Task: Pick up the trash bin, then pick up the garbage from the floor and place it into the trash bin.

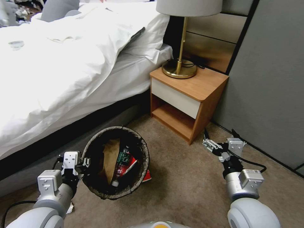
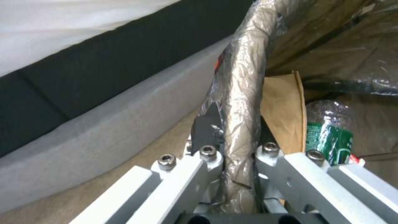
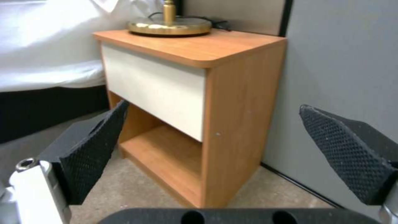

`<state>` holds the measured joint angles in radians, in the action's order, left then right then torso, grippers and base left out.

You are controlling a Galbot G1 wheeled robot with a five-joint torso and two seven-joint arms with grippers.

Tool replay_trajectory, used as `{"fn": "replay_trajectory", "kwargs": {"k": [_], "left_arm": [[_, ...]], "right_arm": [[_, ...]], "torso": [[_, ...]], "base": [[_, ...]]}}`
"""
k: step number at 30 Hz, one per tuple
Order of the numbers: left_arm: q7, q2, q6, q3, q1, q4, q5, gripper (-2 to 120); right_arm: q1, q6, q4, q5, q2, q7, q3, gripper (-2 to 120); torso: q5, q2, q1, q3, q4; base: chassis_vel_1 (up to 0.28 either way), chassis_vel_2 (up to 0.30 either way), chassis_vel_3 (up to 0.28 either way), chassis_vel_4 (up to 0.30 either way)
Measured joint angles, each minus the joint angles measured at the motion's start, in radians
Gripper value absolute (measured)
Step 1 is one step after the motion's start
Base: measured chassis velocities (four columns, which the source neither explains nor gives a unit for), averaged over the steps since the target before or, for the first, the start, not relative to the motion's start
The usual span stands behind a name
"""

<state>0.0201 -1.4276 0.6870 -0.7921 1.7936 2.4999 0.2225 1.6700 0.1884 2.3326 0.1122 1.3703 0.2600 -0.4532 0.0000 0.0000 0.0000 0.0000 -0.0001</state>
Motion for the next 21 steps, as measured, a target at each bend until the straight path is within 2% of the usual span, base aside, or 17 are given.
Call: {"fn": "replay_trajectory", "kwargs": {"k": [21], "left_arm": [[0.000,0.000,0.000,0.000,0.000,0.000,0.000,1]], "right_arm": [[-0.001,0.003,-0.014,-0.014,0.012,0.000,0.029,100]], "torso": [[0.0000,0.000,0.000,0.000,0.0001]], "base": [[0.068,0.069,0.067,0.070]]}}
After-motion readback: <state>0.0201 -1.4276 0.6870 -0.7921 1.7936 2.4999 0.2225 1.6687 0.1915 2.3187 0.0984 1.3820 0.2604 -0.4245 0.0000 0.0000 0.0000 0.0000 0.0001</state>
